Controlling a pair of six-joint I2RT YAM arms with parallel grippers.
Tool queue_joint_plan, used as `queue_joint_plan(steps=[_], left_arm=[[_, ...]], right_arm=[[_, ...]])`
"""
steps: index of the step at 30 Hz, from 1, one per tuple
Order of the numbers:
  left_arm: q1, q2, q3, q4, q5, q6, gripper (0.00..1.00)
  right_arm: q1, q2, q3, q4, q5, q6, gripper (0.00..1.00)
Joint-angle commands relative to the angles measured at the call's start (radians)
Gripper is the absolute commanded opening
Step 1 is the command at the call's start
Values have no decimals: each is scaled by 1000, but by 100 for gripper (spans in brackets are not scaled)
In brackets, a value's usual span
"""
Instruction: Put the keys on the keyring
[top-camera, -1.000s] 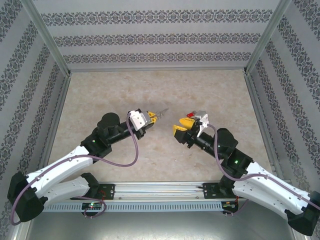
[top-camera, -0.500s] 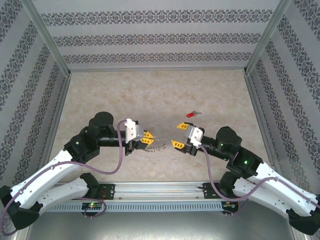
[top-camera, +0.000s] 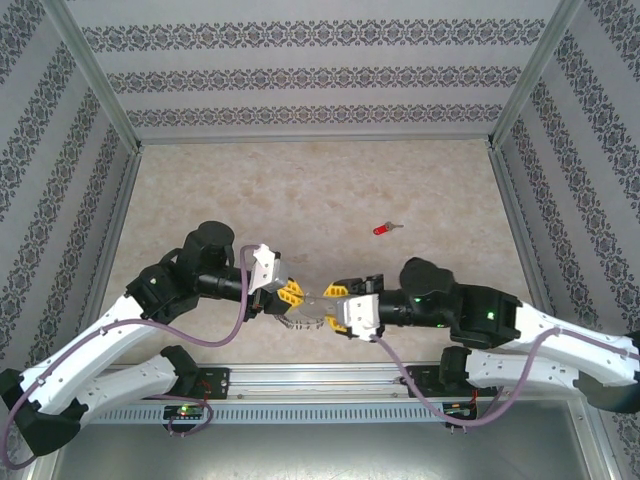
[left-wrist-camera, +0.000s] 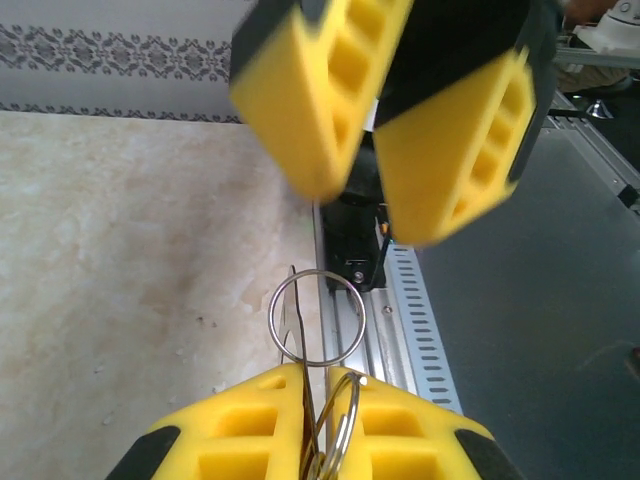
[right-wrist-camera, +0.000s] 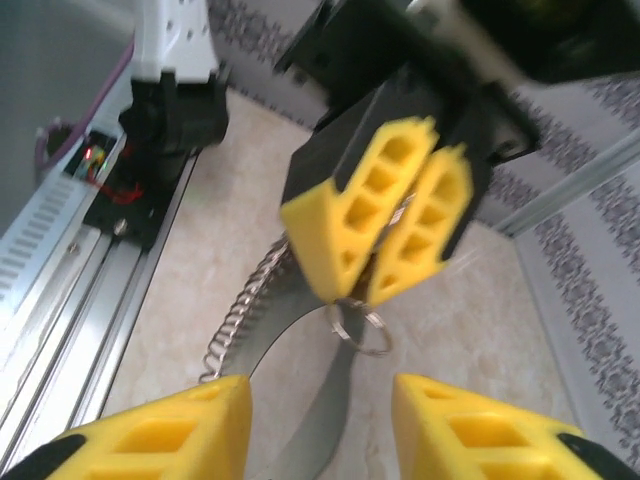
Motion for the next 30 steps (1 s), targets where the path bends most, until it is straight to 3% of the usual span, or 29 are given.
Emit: queue_joint_plan(steps=[1,13,30], left_arm=[[0,3,49,-37,88,29,0],[-1,45,57,-56,154,23,0],[-2,68,61,-53,174,21,0]], right_arm=[[35,3,20,-68,124,-78,37],[73,-34,-26,14,168,-133,33],[81,26,-31,105,119,-161,31]])
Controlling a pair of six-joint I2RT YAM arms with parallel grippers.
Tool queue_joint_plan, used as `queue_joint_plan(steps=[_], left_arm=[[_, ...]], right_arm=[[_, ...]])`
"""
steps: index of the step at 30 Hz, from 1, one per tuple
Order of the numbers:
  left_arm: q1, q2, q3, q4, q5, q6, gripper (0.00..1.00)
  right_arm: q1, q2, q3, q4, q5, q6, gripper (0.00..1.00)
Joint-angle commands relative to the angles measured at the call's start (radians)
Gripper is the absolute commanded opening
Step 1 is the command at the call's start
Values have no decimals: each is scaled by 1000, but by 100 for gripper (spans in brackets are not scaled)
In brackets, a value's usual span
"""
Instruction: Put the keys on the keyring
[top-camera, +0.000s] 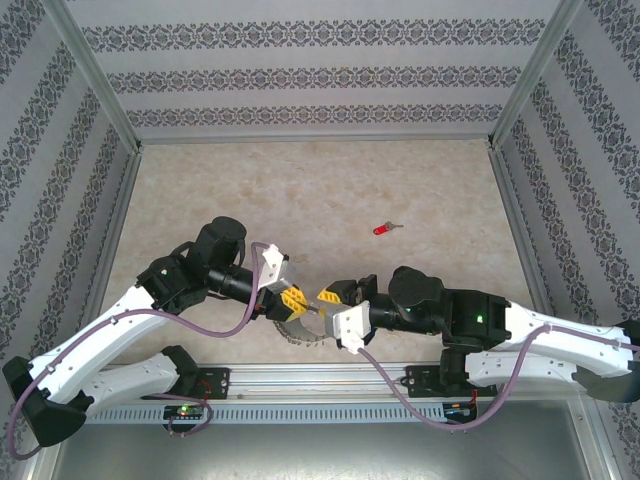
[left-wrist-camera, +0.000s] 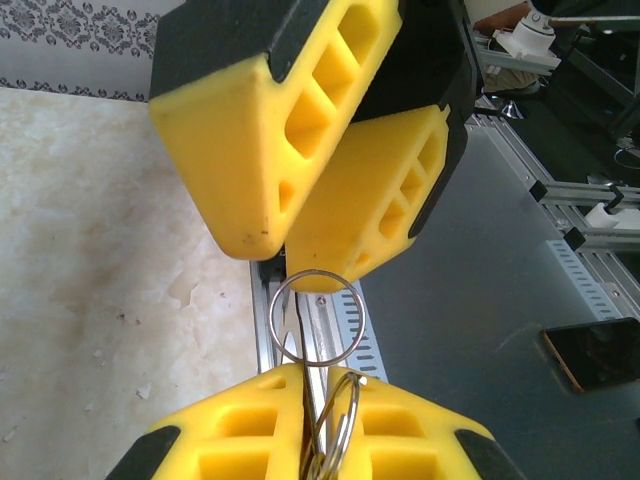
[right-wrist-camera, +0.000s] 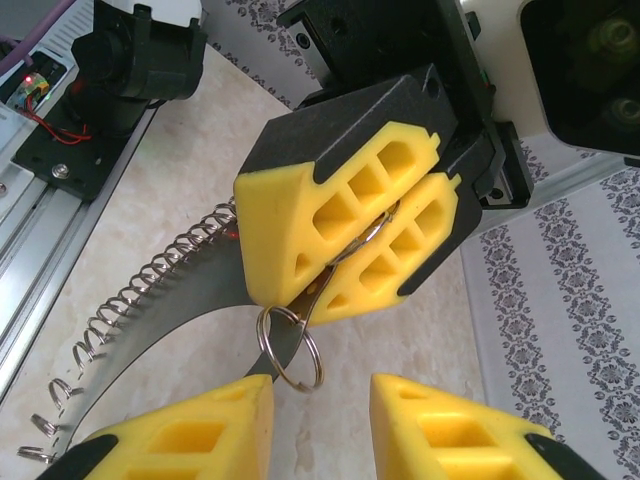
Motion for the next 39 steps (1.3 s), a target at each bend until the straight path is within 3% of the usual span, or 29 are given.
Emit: queue_joint_plan(steps=[1,14,31,39], left_arm=[[-2,-3,28,8,48,13,0],[-2,-3,29,22,51,-1,0],[-2,1,27,45,45,-15,0],[-2,-3,23,52,42,-20,0]], right_arm=[[15,7,-7,35,-19,-14,30],[20,14,-16,51,-35,-14,18],[21,23,-18,41,-48,-11,17],[21,21,-16,44,-43,-14,9]])
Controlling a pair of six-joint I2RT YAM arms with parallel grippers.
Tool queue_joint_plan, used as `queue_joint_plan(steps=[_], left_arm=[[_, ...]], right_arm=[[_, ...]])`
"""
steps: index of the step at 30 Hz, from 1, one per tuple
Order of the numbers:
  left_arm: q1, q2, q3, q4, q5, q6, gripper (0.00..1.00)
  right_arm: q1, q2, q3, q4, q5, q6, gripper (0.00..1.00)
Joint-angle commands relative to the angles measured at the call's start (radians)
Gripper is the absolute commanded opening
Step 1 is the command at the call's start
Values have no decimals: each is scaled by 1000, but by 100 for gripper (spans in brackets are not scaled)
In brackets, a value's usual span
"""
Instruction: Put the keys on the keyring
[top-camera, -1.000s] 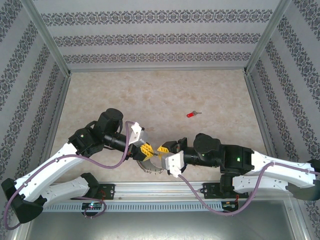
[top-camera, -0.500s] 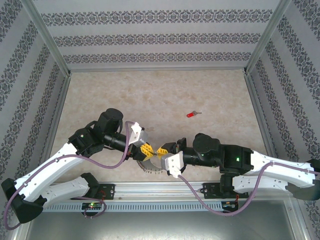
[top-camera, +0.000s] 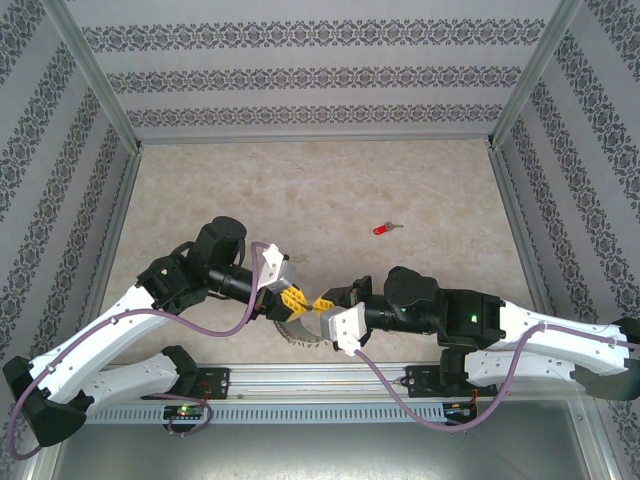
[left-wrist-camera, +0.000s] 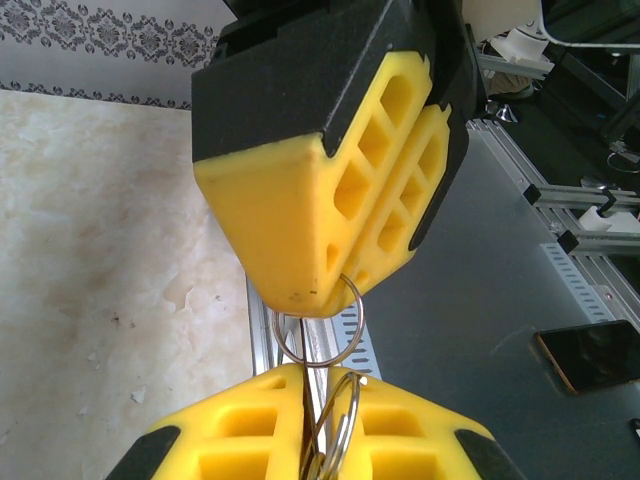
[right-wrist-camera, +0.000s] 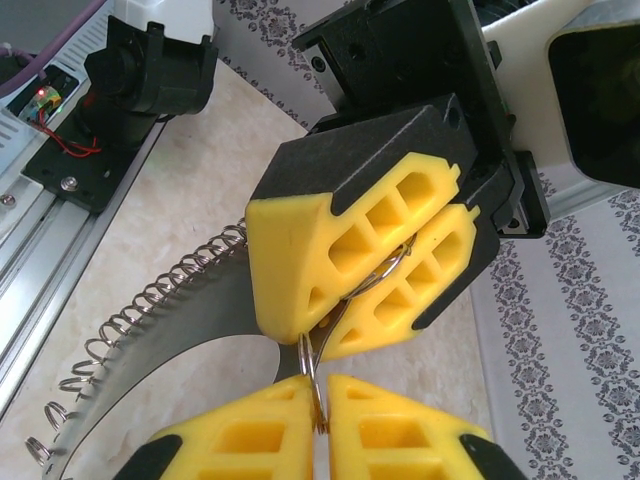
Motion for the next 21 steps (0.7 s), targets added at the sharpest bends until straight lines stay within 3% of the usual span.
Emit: queue_joint_plan(steps=[1,6,21], left_arm=[[-2,-3,23,48,30,-10,0],[-2,-8,25,51,25,-10,0],[-2,-13,25,65,16,-17,0]], right_arm=[[15,-1,-17,16,-15,-4,8],[15,-3,-18,19,-6,-5,0],[0,-26,-28,38,-18,15,0]])
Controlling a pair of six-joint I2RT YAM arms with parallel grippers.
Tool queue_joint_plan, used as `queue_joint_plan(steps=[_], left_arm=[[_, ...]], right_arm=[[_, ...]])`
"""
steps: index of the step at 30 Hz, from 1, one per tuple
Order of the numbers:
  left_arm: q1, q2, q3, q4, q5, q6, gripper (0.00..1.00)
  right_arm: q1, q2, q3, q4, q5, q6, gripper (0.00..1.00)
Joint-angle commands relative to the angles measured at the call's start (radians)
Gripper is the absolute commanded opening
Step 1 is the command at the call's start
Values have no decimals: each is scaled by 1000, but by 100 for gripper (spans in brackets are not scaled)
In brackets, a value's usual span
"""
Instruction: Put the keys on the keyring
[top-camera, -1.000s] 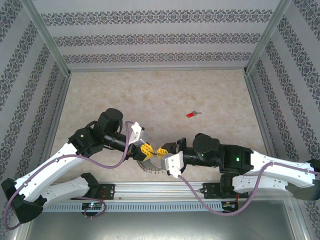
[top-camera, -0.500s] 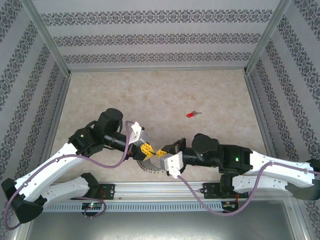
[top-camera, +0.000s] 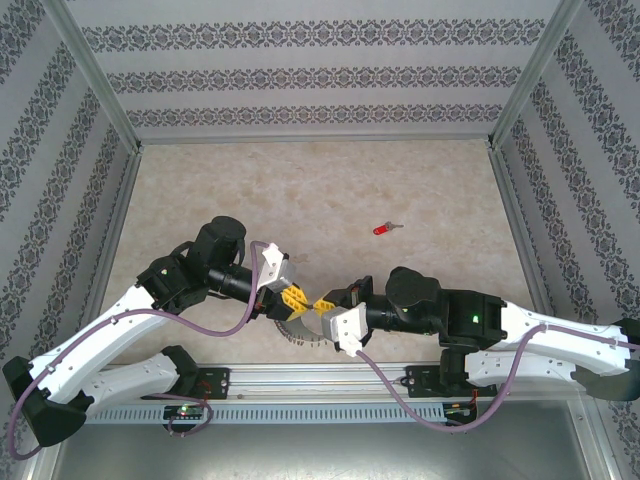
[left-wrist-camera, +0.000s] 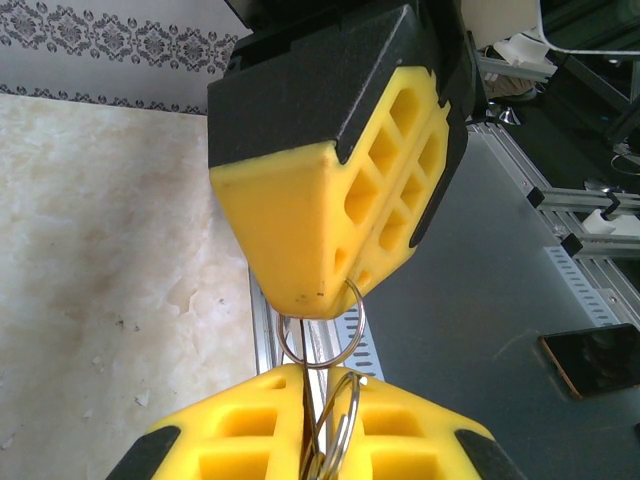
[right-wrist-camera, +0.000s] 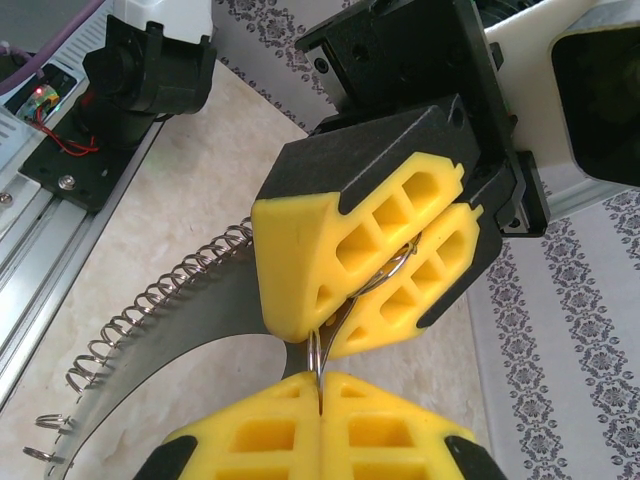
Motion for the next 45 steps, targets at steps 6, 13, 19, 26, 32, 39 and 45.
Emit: queue_joint_plan(steps=[6,13,19,26,32,39,45], left_arm=[[-2,-15,23,65,11,-17,0],[-2,-32,3,111,-31,-38,16],[-2,-59,-15,138,-110,-35,35],[-3,-119,-38,170,-239,-7,39],[-35,-140,-30,159,-286,33,40],[-121,-110,-5,133,-361,86,38],[-165,-82,8,123,-426,121,32]], right_arm=[[-20,-32,-27,41,-49,35,0],[-38,-56,-39,52,-74,54,0],[-45,-59,-46,55,-68,65,0],[-66,-42,-38,62,-47,103,0],[-130,-36,-20,64,-78,180,0],[-158,-25,-6,55,-98,220,0],[-159,-21,-8,60,-98,225,0]])
